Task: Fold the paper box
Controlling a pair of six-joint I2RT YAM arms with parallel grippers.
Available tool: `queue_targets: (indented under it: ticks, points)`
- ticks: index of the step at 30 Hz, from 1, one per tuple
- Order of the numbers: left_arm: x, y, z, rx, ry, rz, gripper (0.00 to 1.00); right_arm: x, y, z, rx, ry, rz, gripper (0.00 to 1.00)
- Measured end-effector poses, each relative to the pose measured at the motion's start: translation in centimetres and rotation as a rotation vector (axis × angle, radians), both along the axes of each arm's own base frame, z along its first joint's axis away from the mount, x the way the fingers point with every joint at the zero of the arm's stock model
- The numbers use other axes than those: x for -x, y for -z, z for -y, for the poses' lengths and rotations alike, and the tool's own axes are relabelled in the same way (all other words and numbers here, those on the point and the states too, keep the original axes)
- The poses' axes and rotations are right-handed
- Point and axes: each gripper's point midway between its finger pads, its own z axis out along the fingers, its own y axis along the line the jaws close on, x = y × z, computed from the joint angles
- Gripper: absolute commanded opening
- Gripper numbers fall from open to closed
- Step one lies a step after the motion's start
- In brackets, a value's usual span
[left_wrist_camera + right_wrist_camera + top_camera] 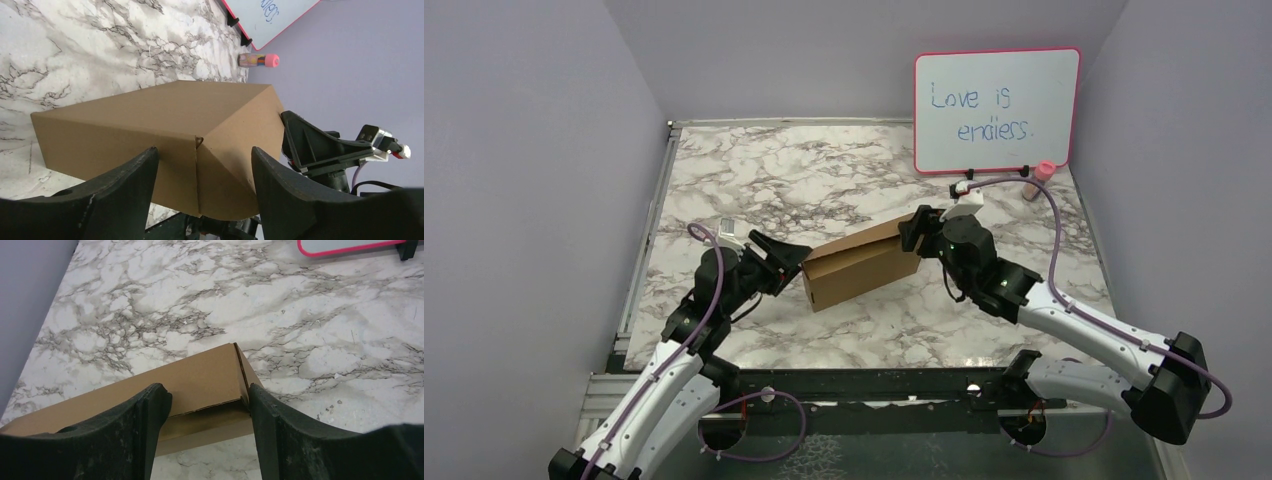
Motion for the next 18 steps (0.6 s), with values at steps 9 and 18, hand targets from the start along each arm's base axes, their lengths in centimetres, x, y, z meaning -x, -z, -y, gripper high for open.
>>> queue_targets:
  ticks: [9, 18]
  points:
    - [-0.8, 0.7, 0.3, 0.042, -0.014, -0.016, 0.48, -0.8, 0.6, 0.0, -0.040, 0.021, 0.012, 0.65]
    - [-4.7, 0.6, 0.3, -0.041, -0.068, 0.049, 0.47, -1.3, 0.9, 0.7, -0.046, 0.075, 0.025, 0.66]
